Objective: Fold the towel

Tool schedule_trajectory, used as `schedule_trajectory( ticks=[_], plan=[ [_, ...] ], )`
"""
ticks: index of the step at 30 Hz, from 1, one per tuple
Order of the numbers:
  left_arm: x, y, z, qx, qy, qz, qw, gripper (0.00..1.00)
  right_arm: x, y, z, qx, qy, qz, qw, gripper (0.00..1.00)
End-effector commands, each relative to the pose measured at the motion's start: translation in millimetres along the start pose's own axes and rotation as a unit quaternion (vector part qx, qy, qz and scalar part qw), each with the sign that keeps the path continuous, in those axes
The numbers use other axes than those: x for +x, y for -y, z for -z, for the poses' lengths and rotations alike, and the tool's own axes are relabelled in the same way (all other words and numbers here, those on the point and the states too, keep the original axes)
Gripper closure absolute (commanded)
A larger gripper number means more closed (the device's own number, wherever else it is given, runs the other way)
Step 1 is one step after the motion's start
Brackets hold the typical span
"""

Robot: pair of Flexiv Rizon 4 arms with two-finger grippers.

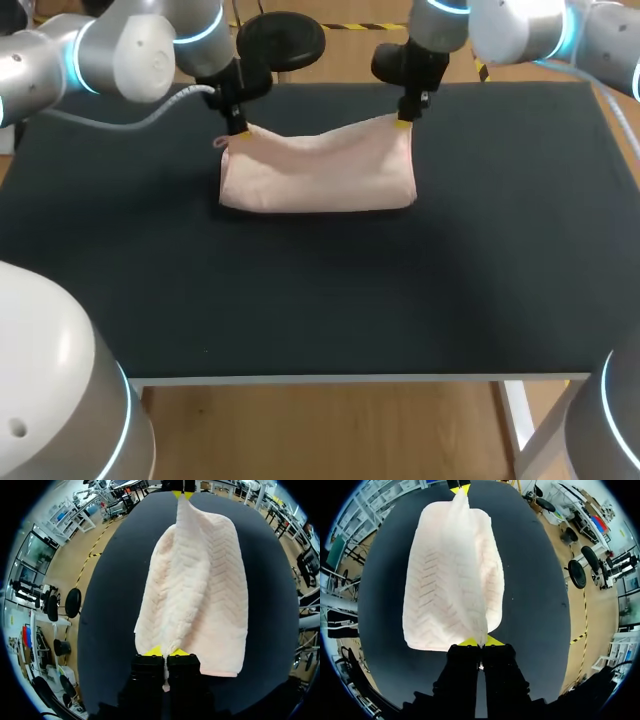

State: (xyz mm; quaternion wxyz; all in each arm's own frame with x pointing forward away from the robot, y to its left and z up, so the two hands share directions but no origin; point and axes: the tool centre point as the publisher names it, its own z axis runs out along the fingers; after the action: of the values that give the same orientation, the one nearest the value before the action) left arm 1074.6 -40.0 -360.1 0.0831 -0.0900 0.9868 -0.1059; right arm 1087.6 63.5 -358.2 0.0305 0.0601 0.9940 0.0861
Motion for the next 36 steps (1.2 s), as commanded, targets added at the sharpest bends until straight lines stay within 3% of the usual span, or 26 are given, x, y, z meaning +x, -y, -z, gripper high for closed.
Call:
schedule_trajectory(
  ticks=[1,19,20,21,36],
  plan=[
    [-8.2,0.2,-10.3,0.0,-0.016,0.007,1.0,1.0,-9.3,-4.7,-9.5,0.006,-0.011,-0.011,1.0,1.0],
    [-11.4,-9.6,-14.9,0.0,-0.017,0.033,0.999,1.0,-13.8,1.5,-18.6,-0.006,0.001,-0.07,0.998,1.0],
    [-11.5,-9.6,-14.8,-0.001,-0.02,0.035,0.999,0.3,-13.9,1.8,-18.8,-0.007,-0.001,-0.07,0.998,0.5],
    [-11.9,-9.8,-14.6,-0.001,-0.024,0.036,0.999,0.0,-13.7,2.2,-18.8,-0.007,-0.001,-0.077,0.997,0.0],
    [1.1,-29.3,31.0,0.047,0.022,0.056,0.997,0.0,-10.0,8.5,12.7,-0.044,0.047,-0.085,0.994,0.0]
  ],
)
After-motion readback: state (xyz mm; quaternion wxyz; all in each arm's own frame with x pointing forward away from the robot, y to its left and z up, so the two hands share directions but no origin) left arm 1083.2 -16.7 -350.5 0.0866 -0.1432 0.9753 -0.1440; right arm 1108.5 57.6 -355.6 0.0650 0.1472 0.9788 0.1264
